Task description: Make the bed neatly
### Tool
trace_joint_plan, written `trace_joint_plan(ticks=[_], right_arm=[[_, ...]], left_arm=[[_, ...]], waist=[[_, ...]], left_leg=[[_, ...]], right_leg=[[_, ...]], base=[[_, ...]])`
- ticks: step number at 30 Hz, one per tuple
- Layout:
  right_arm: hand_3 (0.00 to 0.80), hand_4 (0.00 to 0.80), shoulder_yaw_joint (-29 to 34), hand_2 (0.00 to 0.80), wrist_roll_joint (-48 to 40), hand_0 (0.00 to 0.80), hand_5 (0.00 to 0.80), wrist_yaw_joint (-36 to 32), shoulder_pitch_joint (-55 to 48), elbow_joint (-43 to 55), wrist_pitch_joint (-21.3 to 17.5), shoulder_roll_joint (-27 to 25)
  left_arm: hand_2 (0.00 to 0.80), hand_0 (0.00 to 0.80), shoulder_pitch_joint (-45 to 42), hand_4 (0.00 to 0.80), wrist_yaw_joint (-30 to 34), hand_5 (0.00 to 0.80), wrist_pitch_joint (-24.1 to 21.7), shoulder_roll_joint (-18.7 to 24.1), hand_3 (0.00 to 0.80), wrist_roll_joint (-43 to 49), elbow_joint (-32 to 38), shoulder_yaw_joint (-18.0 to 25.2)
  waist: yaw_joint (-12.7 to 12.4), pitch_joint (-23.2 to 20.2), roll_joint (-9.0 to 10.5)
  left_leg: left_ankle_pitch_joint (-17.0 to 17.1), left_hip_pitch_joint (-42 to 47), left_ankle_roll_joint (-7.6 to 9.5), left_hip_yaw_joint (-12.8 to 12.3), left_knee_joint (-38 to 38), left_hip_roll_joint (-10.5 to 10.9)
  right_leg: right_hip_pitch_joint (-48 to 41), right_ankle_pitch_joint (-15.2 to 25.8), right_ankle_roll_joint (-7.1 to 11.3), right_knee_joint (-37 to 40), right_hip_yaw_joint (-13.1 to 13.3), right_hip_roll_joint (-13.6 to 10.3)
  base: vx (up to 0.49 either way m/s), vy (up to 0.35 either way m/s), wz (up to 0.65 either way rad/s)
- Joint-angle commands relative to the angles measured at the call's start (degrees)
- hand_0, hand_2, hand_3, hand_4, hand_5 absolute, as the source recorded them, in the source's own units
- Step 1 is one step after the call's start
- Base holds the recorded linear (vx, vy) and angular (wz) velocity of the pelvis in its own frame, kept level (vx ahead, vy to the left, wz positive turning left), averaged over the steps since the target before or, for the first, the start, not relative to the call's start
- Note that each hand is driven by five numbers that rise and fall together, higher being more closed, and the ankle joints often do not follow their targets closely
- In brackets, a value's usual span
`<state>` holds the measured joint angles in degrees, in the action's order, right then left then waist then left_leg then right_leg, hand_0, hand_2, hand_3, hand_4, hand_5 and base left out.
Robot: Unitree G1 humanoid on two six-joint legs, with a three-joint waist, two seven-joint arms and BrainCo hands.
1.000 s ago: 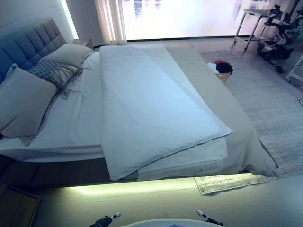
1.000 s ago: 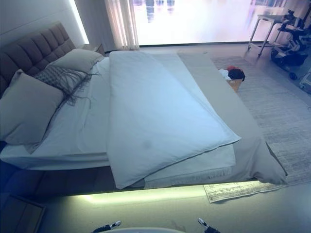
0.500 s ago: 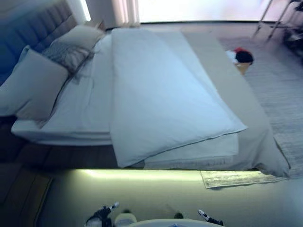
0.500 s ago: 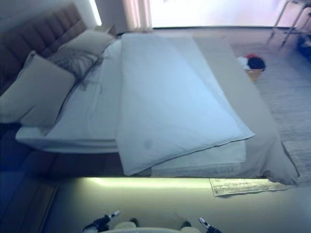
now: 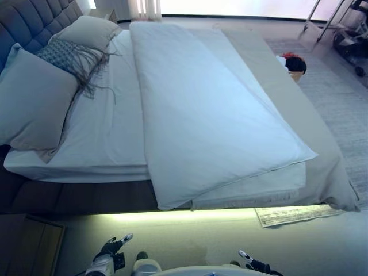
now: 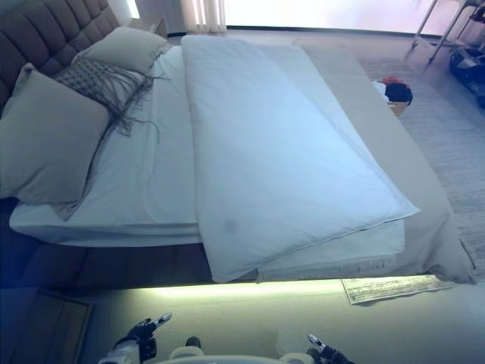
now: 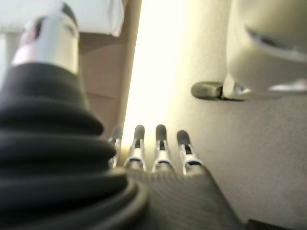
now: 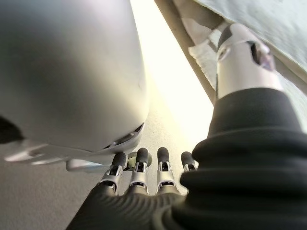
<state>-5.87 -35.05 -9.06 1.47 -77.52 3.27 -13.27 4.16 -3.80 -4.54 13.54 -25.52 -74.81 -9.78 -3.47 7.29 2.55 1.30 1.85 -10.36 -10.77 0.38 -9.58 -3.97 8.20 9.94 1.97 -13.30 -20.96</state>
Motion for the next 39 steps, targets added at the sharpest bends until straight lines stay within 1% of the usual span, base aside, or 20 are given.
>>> trace_joint_plan(ticks=[1,3,4,5,6,7,8,12,14,16,18,27,29,30,31,32,33,35,37,39], right_arm=[[0.000,0.000,-0.1,0.000,-3.9,0.000,0.000,0.6,4.9,4.2,-0.5,0.2],[0.000,0.000,1.3,0.000,-4.4,0.000,0.000,1.2,3.3,5.6,-0.1,0.0],[0.000,0.000,1.9,0.000,-3.6,0.000,0.000,0.8,2.2,5.6,0.4,-0.3],[0.000,0.000,2.4,0.000,-3.2,0.000,0.000,-0.1,1.4,5.0,0.6,-0.6],[0.000,0.000,2.9,0.000,-3.2,0.000,0.000,-1.0,0.8,4.0,0.6,-0.8],[0.000,0.000,3.2,0.000,-3.5,0.000,0.000,-2.1,0.0,2.3,0.0,-0.8],[0.000,0.000,3.2,0.000,-3.8,0.000,0.000,-2.6,-0.3,0.8,-0.1,-0.6],[0.000,0.000,2.5,0.000,-3.9,0.000,0.000,-1.0,1.8,-2.8,0.4,1.0],[0.000,0.000,1.6,0.000,-4.5,0.000,0.000,0.2,3.9,-3.1,0.6,1.5],[0.000,0.000,1.0,0.000,-2.1,0.000,0.000,2.0,4.7,-1.7,2.3,2.0],[0.000,0.000,0.3,0.000,-3.3,0.000,0.000,2.4,4.5,-0.8,0.9,1.8],[0.000,0.000,-1.8,0.000,-7.1,0.000,0.000,-0.7,6.4,3.1,0.1,1.5],[0.000,0.000,-2.0,0.000,-8.1,0.000,0.000,-1.5,6.7,3.5,-0.8,2.2],[0.000,0.000,-2.3,0.000,-8.1,0.000,0.000,-1.3,7.0,3.9,-1.3,2.3],[0.000,0.000,-2.7,0.000,-9.4,0.000,0.000,-1.7,7.4,4.8,-2.2,2.1],[0.000,0.000,-3.1,0.000,-11.2,0.000,0.000,-1.9,7.6,6.3,-2.3,1.9],[0.000,0.000,-3.8,0.000,-13.6,0.000,0.000,-2.3,8.3,8.1,-2.1,1.9],[0.000,0.000,-4.0,0.000,-14.7,0.000,0.000,-1.9,10.5,11.3,-2.8,1.9],[0.000,0.000,-4.9,0.000,-18.0,0.000,0.000,-1.3,14.8,12.6,-4.8,1.9],[0.000,0.000,-4.7,0.000,-19.0,0.000,0.000,-1.1,21.8,10.8,-4.5,1.5]], left_arm=[[0.000,0.000,2.7,0.000,0.2,0.000,0.4,-1.4,0.000,3.6,-2.1,-0.3],[0.000,0.000,2.1,0.000,0.8,0.000,1.4,-0.5,0.000,6.2,-1.9,-1.2],[0.000,0.000,1.5,0.000,1.3,0.000,1.9,0.2,0.000,7.1,-1.7,-2.1],[0.000,0.000,1.2,0.000,1.4,0.000,1.9,0.8,0.000,7.2,-1.7,-2.6],[0.000,0.000,1.1,0.000,1.7,0.000,2.0,1.2,0.000,7.0,-1.7,-3.2],[0.000,0.000,1.5,0.000,2.1,0.000,1.9,1.6,0.000,6.3,-2.2,-3.9],[0.000,0.000,2.0,0.000,2.2,0.000,2.1,1.5,0.000,5.8,-2.6,-4.0],[0.000,0.000,3.5,0.000,0.8,0.000,1.3,-0.3,0.000,4.0,-2.3,-3.4],[0.000,0.000,4.9,0.000,1.1,0.000,-0.5,-0.8,0.000,1.1,-1.7,-3.9],[0.000,0.000,4.8,0.000,1.0,0.000,-0.6,-2.0,0.000,-1.0,-0.7,-3.6],[0.000,0.000,4.2,0.000,2.1,0.000,-0.7,-2.9,0.000,-1.7,-0.8,-3.1],[0.000,0.000,3.4,0.000,2.1,0.000,1.0,-3.6,0.000,1.4,-0.9,-4.7],[0.000,0.000,2.7,0.000,1.2,0.000,1.0,-3.6,0.000,2.2,-1.0,-4.2],[0.000,0.000,2.3,0.000,0.8,0.000,0.8,-3.5,0.000,2.3,-1.0,-4.1],[0.000,0.000,1.9,0.000,0.3,0.000,-0.1,-3.4,0.000,1.4,-0.6,-4.3],[0.000,0.000,1.6,0.000,0.4,0.000,-0.8,-3.6,0.000,1.1,-0.3,-4.3],[0.000,0.000,1.7,0.000,0.5,0.000,-1.5,-3.6,0.000,0.1,0.4,-4.9],[0.000,0.000,2.2,0.000,1.7,0.000,-1.1,-3.3,0.000,0.3,1.6,-5.4],[0.000,0.000,6.3,0.000,1.6,0.000,-1.7,-1.5,0.000,-0.7,2.2,-8.1],[0.000,0.000,11.6,0.000,2.4,0.000,-1.7,-0.4,0.000,-4.6,2.5,-9.2]], waist=[[-1.7,2.3,-0.58],[-0.9,2.4,0.03],[-0.2,2.7,0.21],[0.9,2.8,-0.03],[2.1,2.8,-0.38],[3.6,2.6,-0.74],[4.5,2.2,-0.90],[5.8,3.3,-0.84],[6.4,4.5,-0.23],[6.3,4.8,0.08],[5.4,3.9,0.24],[4.0,0.3,-0.17],[4.0,-0.2,-0.41],[3.8,-0.1,-0.27],[3.1,0.7,0.05],[2.2,1.5,-0.28],[1.5,2.6,-0.88],[2.2,4.5,-1.82],[2.3,8.6,-1.80],[2.3,11.0,-2.07]], left_leg=[[1.7,-9.3,0.64,4.2,10.9,-5.3],[0.5,-9.0,2.67,3.2,11.3,-3.7],[0.1,-7.9,4.13,2.2,10.4,-2.5],[0.2,-6.8,5.31,2.0,9.1,-1.8],[0.4,-5.8,6.34,2.3,7.7,-1.2],[0.5,-4.7,7.50,3.7,5.9,-0.3],[0.7,-4.0,8.06,4.4,4.1,0.7],[0.3,-1.8,8.32,3.8,0.5,3.3],[-1.9,-2.4,8.87,2.8,2.1,4.2],[-2.7,-3.1,9.29,3.1,5.2,3.9],[-2.5,-2.4,8.45,3.3,5.6,3.1],[-0.7,2.8,6.50,3.0,0.3,1.1],[-1.6,4.0,6.00,2.5,1.2,1.1],[-2.1,3.2,5.64,2.7,4.6,1.2],[-0.9,-1.3,4.90,5.3,13.4,2.3],[1.6,-4.5,4.19,9.0,15.6,2.9],[3.1,-6.7,3.55,10.3,13.3,2.4],[1.0,-6.1,5.23,7.3,9.3,0.6],[0.6,-10.3,5.57,8.3,10.7,1.4],[1.0,-12.6,5.59,8.0,9.7,1.3]], right_leg=[[-2.0,2.2,4.30,-0.3,-0.5,-5.5],[-1.0,4.6,4.04,-3.2,0.5,-7.6],[2.2,7.8,3.91,-9.2,2.2,-9.1],[5.5,8.5,3.18,-14.1,4.9,-8.2],[8.1,6.6,2.07,-17.6,8.0,-4.3],[10.1,2.3,0.11,-19.2,10.1,1.3],[11.4,1.0,-0.87,-19.1,9.9,4.2],[14.5,1.0,-1.30,-11.4,8.7,9.8],[17.3,1.3,-1.77,-8.0,8.5,12.1],[16.0,-0.9,-3.21,-9.1,9.0,12.7],[12.9,-2.2,-3.81,-8.3,7.2,12.2],[7.5,-2.5,-3.66,-4.8,4.8,11.8],[7.0,-2.9,-3.79,-5.0,4.1,11.5],[6.7,-3.3,-4.26,-5.2,4.2,11.4],[5.8,-3.7,-4.82,-5.3,4.8,11.2],[5.3,-4.0,-5.17,-5.5,5.4,11.3],[5.6,-4.6,-5.07,-6.2,5.9,11.4],[9.8,-6.2,-4.44,-11.7,5.3,10.4],[16.3,-4.8,-3.12,-15.6,6.2,8.7],[20.2,-3.4,-2.02,-15.7,7.2,8.0]], base=[[0.088,0.166,-0.20],[0.114,0.198,-0.11],[0.103,0.240,-0.09],[0.125,0.260,-0.15],[0.163,0.211,-0.16],[0.178,0.149,-0.10],[0.161,0.075,0.03],[0.089,-0.054,0.25],[-0.034,-0.129,0.23],[0.075,-0.129,-0.02],[0.186,-0.101,0.12],[0.179,-0.030,0.14],[0.168,0.007,0.06],[0.167,0.016,0.11],[0.137,0.040,0.09],[0.055,0.085,0.14],[-0.014,0.147,0.20],[-0.104,0.195,0.06],[-0.298,0.105,-0.03],[-0.291,0.032,0.07]])
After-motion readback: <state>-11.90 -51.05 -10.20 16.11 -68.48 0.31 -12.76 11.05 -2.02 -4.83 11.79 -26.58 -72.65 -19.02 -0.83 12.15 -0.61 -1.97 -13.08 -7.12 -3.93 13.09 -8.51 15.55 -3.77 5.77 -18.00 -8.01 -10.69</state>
